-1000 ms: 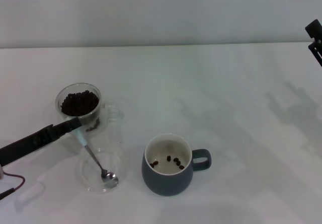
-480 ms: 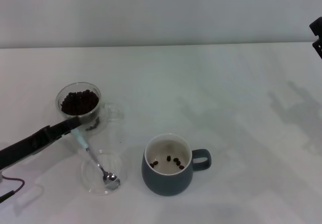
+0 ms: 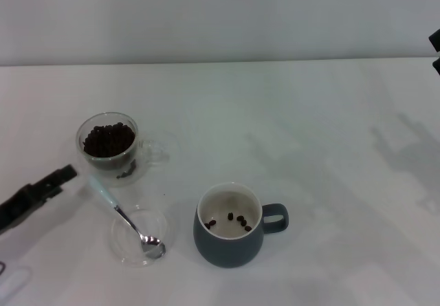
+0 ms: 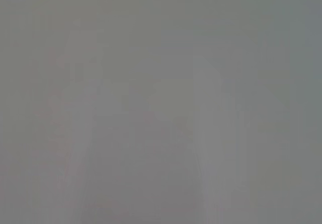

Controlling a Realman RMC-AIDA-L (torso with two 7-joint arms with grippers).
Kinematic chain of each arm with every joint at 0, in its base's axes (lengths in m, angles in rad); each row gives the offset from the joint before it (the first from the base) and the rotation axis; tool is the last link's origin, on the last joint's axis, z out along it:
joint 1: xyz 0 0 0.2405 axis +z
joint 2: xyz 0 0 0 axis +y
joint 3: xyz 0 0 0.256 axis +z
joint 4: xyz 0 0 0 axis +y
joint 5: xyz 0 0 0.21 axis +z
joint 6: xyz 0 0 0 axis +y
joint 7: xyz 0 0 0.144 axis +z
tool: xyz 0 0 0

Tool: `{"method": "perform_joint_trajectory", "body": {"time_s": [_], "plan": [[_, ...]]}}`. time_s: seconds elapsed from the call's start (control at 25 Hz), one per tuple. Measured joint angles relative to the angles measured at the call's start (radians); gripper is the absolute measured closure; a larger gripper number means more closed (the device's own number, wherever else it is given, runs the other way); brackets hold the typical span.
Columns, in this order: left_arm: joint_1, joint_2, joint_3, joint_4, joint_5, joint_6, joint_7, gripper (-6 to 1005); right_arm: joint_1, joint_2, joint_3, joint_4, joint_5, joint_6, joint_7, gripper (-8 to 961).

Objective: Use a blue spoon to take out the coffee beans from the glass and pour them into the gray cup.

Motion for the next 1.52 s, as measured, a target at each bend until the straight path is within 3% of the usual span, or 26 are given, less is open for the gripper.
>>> {"method": "perform_joint_trajectory", "body": {"time_s": [0.36,0.52,0.6,0.64,0.68,0.72,0.96,1.52], "plan": [[0.085,-0.007,-0.148,0.071,-0.033,0.023,0.243,270,-0.012,-0.003,0.003,-0.008,0.000,-0.029,-0.028,244],[0.118,-0.015,-0.159,0.063,-0.157,0.075,0.519,272,-0.036,-0.004,0.019,-0.016,0.000,-0.039,-0.039,244],[0.121,-0.018,-0.159,0.058,-0.175,0.080,0.553,277,-0.047,-0.004,0.023,-0.019,-0.001,-0.040,-0.055,244],[0.121,-0.022,-0.159,-0.003,-0.268,0.089,0.711,280,-0.051,-0.004,0.023,-0.018,-0.003,-0.040,-0.065,244],[0.120,-0.023,-0.159,-0.023,-0.291,0.089,0.747,282,-0.055,-0.004,0.023,-0.016,-0.004,-0.040,-0.077,244],[0.101,-0.023,-0.160,-0.124,-0.401,0.089,0.908,281,-0.061,-0.003,0.021,-0.009,-0.006,-0.040,-0.094,244],[0.059,-0.026,-0.159,-0.244,-0.542,0.118,1.215,276,-0.066,0.000,0.007,0.006,-0.008,-0.059,-0.102,244],[-0.029,-0.015,-0.162,-0.220,-0.773,0.063,1.483,274,-0.026,0.012,-0.107,0.004,-0.009,-0.073,-0.093,244]]}}
